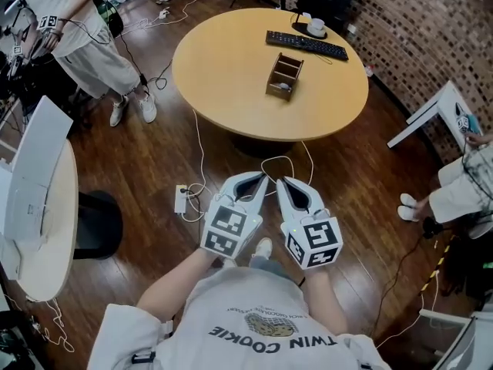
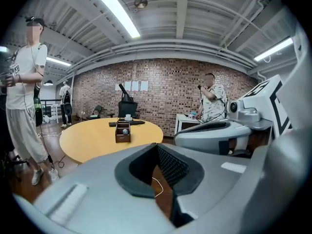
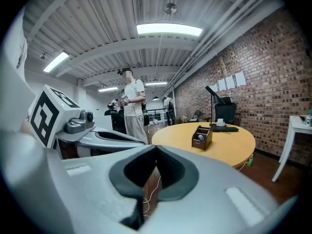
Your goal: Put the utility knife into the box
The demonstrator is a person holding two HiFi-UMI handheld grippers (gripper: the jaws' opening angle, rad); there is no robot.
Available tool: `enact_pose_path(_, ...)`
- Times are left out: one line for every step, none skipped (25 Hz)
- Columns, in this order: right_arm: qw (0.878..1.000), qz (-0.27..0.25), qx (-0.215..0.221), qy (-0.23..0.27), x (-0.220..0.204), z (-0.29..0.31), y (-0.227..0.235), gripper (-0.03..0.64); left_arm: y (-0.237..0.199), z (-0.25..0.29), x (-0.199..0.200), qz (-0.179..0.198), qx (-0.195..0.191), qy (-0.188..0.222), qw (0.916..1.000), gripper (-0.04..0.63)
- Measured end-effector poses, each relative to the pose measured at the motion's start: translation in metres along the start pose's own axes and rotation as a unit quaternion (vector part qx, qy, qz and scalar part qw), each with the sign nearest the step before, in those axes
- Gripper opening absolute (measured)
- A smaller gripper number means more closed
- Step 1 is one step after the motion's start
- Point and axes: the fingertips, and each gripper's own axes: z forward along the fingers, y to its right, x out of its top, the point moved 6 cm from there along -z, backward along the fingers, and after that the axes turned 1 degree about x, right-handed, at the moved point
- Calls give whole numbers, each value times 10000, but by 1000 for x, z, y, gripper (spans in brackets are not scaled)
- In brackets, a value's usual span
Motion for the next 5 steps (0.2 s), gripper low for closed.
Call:
enact_pose_path(10000, -16, -20, 9, 1, -1, -5, 2, -1, -5, 0, -6, -13, 31, 10000, 8)
enact_pose_path(10000, -24, -38, 21, 2, -3, -9, 2, -1, -9, 0, -19, -21, 55, 10000, 8)
enact_pose_path(10000, -24, -54, 33, 2, -5, -13, 2, -1, -14, 0, -42, -28, 69, 10000, 8)
enact_pose_path(10000, -17, -68, 41, 2, -7, -17, 2, -1, -18, -1, -72, -37, 71, 9999, 8)
enact_pose_path(10000, -8, -82, 49, 2, -9, -21, 2, 0, -21, -2, -103, -50, 68, 9999, 8)
